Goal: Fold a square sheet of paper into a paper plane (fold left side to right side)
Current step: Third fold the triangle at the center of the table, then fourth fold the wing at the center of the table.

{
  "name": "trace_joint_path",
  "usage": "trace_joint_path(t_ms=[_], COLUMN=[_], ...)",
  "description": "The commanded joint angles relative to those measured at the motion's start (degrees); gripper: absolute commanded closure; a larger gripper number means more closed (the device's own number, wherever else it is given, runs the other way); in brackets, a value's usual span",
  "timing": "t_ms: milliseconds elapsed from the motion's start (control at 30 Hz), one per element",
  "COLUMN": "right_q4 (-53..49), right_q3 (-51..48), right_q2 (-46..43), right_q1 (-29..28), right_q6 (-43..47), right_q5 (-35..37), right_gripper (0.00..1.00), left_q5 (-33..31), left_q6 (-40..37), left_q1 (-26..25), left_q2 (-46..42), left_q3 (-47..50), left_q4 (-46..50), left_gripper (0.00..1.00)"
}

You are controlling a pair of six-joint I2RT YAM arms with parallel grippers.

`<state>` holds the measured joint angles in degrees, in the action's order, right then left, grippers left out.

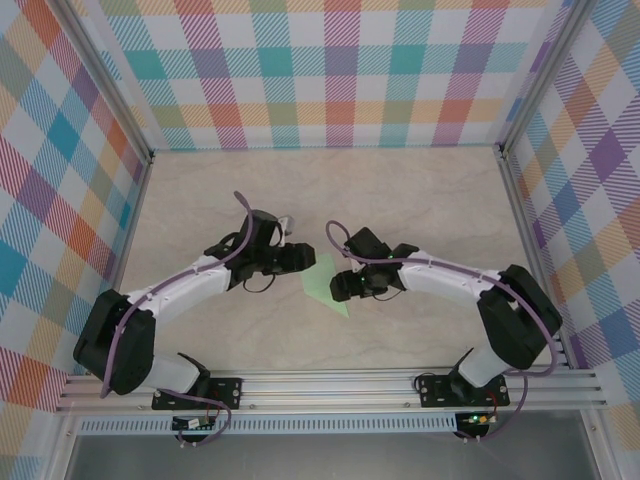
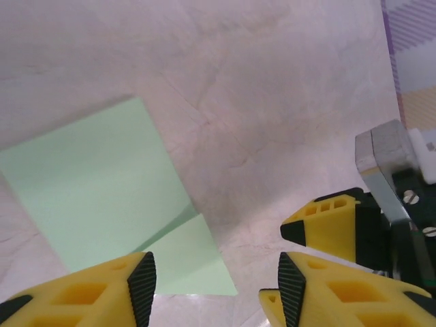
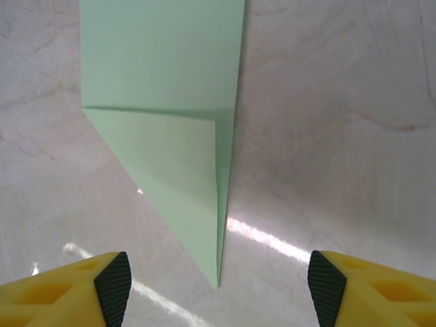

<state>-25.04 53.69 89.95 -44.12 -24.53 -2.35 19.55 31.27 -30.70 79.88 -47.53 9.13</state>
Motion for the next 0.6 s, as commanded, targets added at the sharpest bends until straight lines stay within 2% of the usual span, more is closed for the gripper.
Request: trace_joint_path(t_ms=[0,167,267,433,567], right_q4=[2.2,3.7,7.3,14.3,14.9], right_q3=[3.0,4.7,3.2,-0.7,-0.8], right_q2=[4.5,9.9,9.5,8.1,9.1], right_q1=[0.7,1.5,2.1,6.0,7.4], right_q6=[4.1,5.0,5.6,7.6,9.9], right_q5=[1.1,-1.0,-5.1,-16.3,-20.0], right_gripper=[0.28,0.34,0.37,0.39,0.42], left_q5=[-1.3,-1.2,-1.2,-1.5,-1.9], left_q6=[4.6,5.9,5.8,5.8,5.5], left_q1=[1.2,1.2,1.2,1.2,1.2], left_q2=[-0.2,0.8,1.3,1.4,1.2], left_q3=[3.9,5.1,4.9,5.3,5.8], left_q4=[3.1,1.7,2.0,2.3,2.5], left_gripper=[0.44,0.42,0.42,0.41,0.41])
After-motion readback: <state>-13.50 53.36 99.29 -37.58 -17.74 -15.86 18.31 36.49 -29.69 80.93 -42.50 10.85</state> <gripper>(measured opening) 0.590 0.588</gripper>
